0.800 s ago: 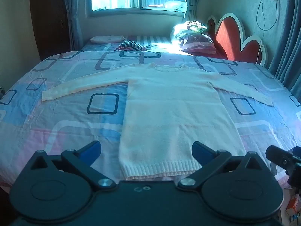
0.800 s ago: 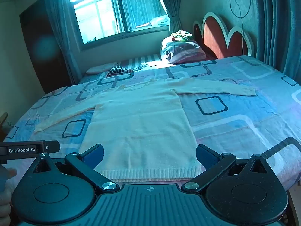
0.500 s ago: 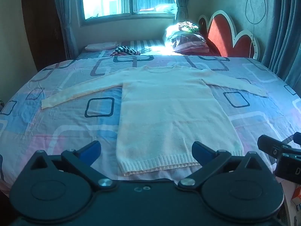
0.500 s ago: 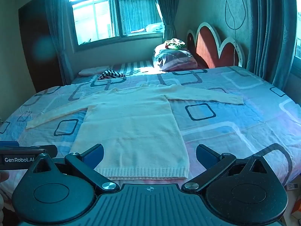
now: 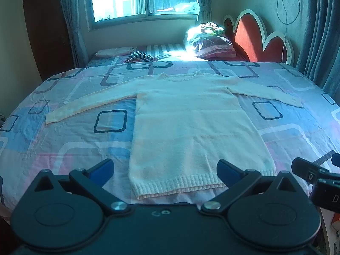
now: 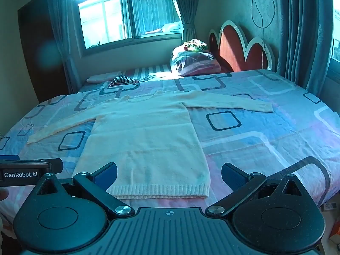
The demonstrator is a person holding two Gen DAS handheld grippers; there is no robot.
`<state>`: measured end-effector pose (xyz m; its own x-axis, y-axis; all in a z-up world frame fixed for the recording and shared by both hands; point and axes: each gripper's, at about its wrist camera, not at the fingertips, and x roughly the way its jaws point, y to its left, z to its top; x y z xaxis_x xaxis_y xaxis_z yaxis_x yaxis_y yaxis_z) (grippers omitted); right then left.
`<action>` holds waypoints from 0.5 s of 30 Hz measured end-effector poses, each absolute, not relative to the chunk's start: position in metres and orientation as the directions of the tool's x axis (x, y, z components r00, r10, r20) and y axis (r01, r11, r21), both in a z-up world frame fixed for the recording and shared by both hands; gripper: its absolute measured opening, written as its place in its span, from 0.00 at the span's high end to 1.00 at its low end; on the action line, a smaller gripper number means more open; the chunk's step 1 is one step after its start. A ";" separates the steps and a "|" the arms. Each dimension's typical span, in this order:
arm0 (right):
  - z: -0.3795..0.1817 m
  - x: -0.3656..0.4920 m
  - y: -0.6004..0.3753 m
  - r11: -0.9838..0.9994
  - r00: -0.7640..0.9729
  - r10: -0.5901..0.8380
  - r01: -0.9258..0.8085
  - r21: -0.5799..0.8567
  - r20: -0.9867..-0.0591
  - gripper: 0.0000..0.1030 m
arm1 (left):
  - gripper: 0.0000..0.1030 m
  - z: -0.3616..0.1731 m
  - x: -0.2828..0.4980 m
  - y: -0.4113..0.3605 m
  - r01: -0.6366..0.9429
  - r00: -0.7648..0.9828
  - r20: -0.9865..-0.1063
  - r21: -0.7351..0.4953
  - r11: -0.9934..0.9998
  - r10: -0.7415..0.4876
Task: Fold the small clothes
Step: 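Move both grippers toward the cream sweater lying flat on the bed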
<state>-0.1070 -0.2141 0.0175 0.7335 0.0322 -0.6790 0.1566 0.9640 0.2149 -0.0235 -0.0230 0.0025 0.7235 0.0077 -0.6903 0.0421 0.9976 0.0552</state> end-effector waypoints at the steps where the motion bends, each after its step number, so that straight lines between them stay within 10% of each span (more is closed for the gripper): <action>1: 0.017 -0.107 -0.215 0.964 0.733 0.031 0.158 0.214 -0.680 0.00 | 0.01 0.002 -0.023 -0.024 0.042 0.723 -0.691 0.057 0.997 0.009; 15: 0.016 -0.102 -0.215 0.964 0.727 0.029 0.160 0.211 -0.686 0.00 | 0.01 0.000 -0.022 -0.027 0.047 0.724 -0.690 0.066 0.997 0.011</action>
